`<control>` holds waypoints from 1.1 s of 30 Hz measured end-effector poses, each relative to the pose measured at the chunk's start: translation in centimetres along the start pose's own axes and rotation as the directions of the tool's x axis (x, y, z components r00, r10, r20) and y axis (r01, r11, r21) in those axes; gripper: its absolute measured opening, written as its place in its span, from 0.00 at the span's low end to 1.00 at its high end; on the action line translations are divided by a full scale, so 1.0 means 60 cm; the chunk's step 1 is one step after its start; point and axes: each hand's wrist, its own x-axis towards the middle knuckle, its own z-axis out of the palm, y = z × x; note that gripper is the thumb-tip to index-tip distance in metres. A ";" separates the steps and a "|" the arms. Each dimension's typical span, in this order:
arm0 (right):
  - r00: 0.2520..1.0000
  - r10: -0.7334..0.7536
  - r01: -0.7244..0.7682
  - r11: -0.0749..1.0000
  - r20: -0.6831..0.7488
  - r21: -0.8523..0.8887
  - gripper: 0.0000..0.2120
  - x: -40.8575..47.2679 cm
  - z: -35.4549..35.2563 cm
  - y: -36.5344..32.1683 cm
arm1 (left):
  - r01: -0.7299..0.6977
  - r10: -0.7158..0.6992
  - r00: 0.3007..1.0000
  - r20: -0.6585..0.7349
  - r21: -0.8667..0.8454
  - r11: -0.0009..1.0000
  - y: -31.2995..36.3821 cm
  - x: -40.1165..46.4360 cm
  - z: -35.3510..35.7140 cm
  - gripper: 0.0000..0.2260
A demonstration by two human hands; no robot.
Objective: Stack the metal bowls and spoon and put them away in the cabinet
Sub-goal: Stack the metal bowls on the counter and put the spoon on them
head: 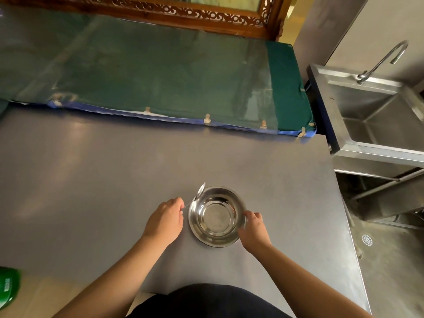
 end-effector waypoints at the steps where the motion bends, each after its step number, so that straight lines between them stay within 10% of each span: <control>1: 1.000 -0.001 0.001 1.000 0.006 0.008 0.21 0.001 0.004 -0.007 | -0.007 0.007 1.000 0.005 -0.001 1.000 0.004 0.000 -0.002 0.04; 22: 0.992 -0.032 0.034 0.999 0.118 -0.012 0.25 0.040 0.012 -0.117 | -0.025 -0.055 0.970 0.237 0.319 0.948 0.007 0.065 0.006 0.14; 33: 0.997 -0.015 0.014 1.000 0.076 0.008 0.32 0.034 0.015 -0.134 | 0.008 -0.010 0.993 0.115 0.011 1.000 -0.032 0.095 0.007 0.09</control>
